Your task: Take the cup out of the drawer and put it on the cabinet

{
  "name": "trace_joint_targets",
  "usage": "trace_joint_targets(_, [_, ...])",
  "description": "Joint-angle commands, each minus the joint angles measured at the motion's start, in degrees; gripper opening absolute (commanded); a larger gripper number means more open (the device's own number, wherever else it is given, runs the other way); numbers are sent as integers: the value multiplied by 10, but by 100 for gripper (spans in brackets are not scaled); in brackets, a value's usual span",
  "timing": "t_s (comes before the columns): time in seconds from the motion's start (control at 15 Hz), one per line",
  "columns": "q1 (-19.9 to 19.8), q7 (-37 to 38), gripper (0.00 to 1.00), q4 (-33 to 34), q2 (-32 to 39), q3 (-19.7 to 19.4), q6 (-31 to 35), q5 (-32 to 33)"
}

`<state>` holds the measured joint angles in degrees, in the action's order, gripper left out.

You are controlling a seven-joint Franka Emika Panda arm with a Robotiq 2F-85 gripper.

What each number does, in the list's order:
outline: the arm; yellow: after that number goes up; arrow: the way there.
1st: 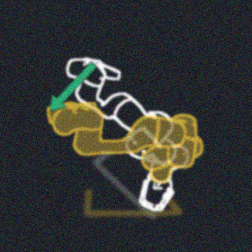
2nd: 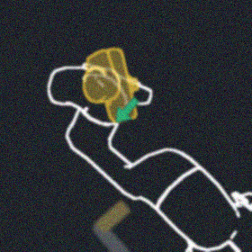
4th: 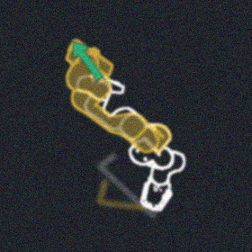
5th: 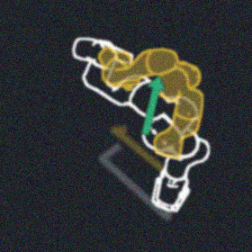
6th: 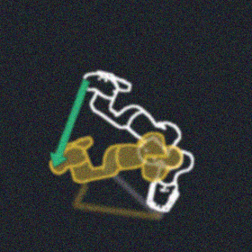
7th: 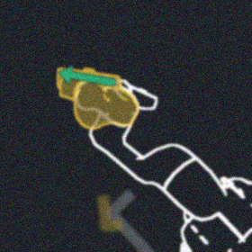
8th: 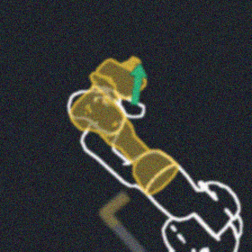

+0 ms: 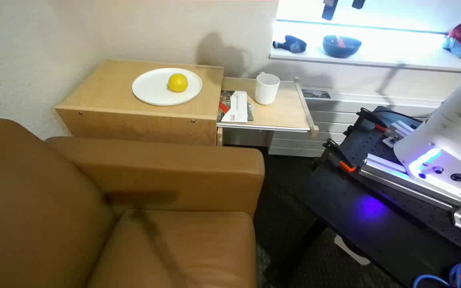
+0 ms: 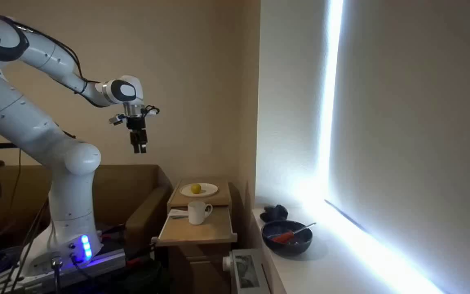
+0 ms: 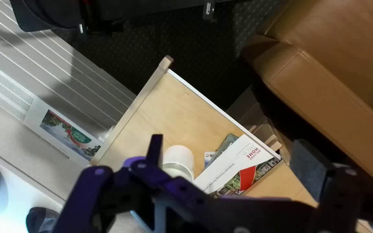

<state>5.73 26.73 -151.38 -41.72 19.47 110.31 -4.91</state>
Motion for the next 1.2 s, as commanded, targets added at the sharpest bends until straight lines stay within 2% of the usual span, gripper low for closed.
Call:
trace_joint_targets(0.0, [4,3,100,1,1,-4,-1,3])
trace_joint_targets(0.07, [3,19,100,-6,12,-11,22,-23])
trace_joint_targets(0.27, [-20,86,100,-24,22,-1,110,-36])
trace_joint_targets(0.47, [-56,166,100,-29,56,6,176,-7])
trace_joint_targets(0.6, [-64,189,100,-16,75,-9,159,6])
trace_joint_targets(0.67, [-55,184,100,-9,76,-23,140,-1])
trace_joint_targets(0.73, [-8,107,100,0,61,-73,102,-51])
trace_joint_targets(0.8, [-40,162,100,-18,67,-31,144,-11])
trace_joint_targets(1.0, [-18,119,100,-5,60,-64,117,-43])
trace_joint_targets(1.07, [-28,144,100,-2,78,-50,132,-31])
trace_joint_targets(1.13, [-45,187,100,10,128,-32,155,-24])
